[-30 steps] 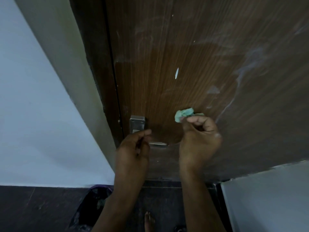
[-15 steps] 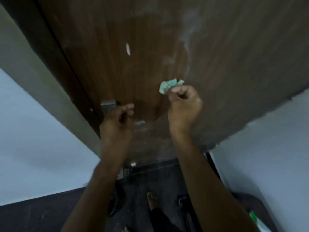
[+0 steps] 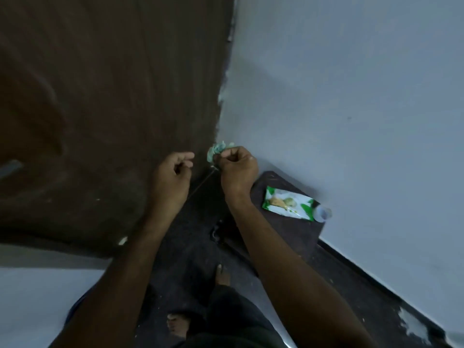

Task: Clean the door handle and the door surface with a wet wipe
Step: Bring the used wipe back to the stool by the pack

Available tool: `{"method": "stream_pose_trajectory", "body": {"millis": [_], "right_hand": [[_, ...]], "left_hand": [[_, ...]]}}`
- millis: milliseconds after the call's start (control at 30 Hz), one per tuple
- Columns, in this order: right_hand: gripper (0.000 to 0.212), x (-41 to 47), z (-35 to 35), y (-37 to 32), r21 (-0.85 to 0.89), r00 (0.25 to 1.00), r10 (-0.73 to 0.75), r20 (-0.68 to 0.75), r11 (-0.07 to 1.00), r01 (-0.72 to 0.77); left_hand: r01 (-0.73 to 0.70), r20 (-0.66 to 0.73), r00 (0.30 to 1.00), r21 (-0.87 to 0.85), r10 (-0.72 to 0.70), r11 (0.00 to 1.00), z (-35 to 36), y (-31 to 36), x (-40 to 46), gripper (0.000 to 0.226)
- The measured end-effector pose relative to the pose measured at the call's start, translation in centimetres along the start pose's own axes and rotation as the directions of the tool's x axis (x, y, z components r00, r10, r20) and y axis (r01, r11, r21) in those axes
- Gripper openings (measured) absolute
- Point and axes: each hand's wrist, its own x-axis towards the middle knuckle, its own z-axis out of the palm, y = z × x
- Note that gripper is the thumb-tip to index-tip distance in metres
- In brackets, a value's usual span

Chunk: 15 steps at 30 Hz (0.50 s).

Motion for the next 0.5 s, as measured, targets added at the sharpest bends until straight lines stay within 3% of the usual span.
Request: {"method": "stream_pose_trajectory", "body": {"millis": [267,500], "right_hand": [[0.022,4.9,-12.3,7.0,-0.018,0.966,0.175,-0.191,0.983,-0.181],[0.027,7.7,-17.0,9.3,-0.021,0.980,0.174,-0.094,0.984,-0.177]], "left_hand": [[-0.064,0.252,0.967,0.074,0.044,0.995,13.9,1.2,-2.0,0.024],[-0.008,0.252,0.968,0.077,-0.011,0.997,20.5,2.6,-3.2,0.025]]}}
